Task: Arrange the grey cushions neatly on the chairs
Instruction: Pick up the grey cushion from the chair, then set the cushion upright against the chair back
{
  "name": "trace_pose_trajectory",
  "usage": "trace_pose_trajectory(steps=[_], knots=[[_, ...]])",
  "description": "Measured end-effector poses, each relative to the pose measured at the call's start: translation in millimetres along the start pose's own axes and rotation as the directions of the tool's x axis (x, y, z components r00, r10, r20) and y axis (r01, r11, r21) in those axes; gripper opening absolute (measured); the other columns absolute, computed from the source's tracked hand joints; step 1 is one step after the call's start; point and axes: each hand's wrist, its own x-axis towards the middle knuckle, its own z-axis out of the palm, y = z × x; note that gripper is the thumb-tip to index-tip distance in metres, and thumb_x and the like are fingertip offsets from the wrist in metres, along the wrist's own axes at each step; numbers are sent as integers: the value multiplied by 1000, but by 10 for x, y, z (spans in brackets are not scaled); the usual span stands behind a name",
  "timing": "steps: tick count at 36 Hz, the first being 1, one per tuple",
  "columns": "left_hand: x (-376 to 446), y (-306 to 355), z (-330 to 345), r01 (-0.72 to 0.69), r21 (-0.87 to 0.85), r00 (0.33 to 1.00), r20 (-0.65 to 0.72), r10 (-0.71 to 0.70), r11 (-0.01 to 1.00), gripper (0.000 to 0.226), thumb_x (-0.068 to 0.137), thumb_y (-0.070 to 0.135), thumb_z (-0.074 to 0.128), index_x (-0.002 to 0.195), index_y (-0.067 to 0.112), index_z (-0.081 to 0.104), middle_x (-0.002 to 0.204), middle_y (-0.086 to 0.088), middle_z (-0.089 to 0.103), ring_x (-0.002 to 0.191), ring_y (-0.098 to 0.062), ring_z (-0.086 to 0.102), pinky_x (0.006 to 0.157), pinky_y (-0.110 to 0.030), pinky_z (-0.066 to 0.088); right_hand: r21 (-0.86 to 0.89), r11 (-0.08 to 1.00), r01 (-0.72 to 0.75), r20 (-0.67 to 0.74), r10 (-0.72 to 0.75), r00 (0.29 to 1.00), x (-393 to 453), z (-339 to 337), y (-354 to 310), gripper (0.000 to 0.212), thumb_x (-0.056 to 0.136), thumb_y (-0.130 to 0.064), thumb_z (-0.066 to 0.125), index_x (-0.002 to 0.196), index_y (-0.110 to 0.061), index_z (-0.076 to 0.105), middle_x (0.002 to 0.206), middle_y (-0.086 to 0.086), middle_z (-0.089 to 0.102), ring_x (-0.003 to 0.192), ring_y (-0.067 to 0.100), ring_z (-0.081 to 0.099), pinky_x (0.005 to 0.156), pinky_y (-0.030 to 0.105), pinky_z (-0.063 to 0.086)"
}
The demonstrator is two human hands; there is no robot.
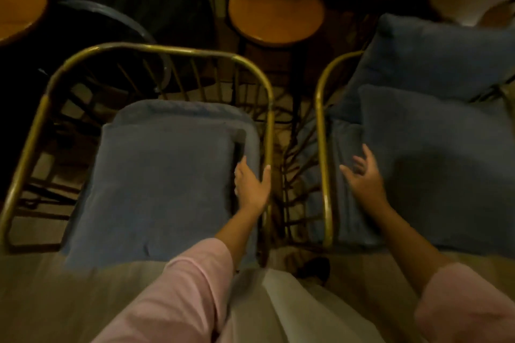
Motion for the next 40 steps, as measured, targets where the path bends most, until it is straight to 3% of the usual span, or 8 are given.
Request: trace_pose_trajectory(steps=[11,16,23,27,30,34,37,40], knots=[[-410,1113,1775,-135,39,968,219,123,990,62,92,38,62,138,1,45,141,-22,50,132,-37,47,110,-41,38,70,984,-166,-432,179,884,687,-2400,722,63,94,-13,65,147,3,36,151,23,42,139,34,42,110,35,35],[-473,1432,2390,-48,-11,964,261,49,999,73,90,44,64,148,11,37,150,-19,44,138,-36,43,113,-43,37,156,953,-258,-384,299,873,888,-3094,1010,88,82,-51,72,148,-4,38,151,16,46,136,32,47,110,41,41],[-321,1778,2908,72,-131,958,285,-32,989,85,84,60,63,154,24,28,155,-5,41,140,-32,41,114,-49,37,301,858,-417,-192,482,855,1103,-3557,1514,78,77,-62,72,135,-11,56,124,2,63,112,27,62,96,44,52],[-194,1820,3078,119,-149,951,303,-69,982,97,77,72,60,155,34,19,156,-4,39,141,-35,40,115,-53,35,314,795,-519,-122,576,809,1230,-3732,1802,122,44,-90,69,140,-17,52,134,4,60,123,33,58,105,51,47],[-123,1822,3169,161,-131,959,254,-124,978,101,80,75,53,157,27,10,158,-9,35,142,-37,37,116,-54,33,386,720,-577,-38,637,770,1381,-3855,2114,117,51,-89,68,143,-20,47,139,0,54,126,31,54,109,54,42],[-72,1845,3245,285,-198,958,89,-273,938,96,82,77,46,152,14,26,152,-14,43,137,-39,44,114,-50,36,440,668,-600,70,640,765,1480,-4006,2331,122,40,-90,73,142,-27,49,140,-2,58,125,28,56,110,53,40],[-77,1884,3224,289,-218,957,45,-286,932,83,88,73,41,140,9,47,135,-15,57,122,-38,55,105,-47,44,361,724,-588,95,599,795,1272,-3991,1711,83,69,-80,64,127,-22,56,125,-1,61,108,21,57,103,39,38],[-105,1889,3114,219,-221,973,-23,-230,950,60,95,64,36,110,11,59,104,-7,60,98,-28,57,83,-36,43,368,701,-611,123,615,779,1296,-4006,1622,96,72,-83,53,143,-19,47,143,4,51,129,25,47,110,45,33]])
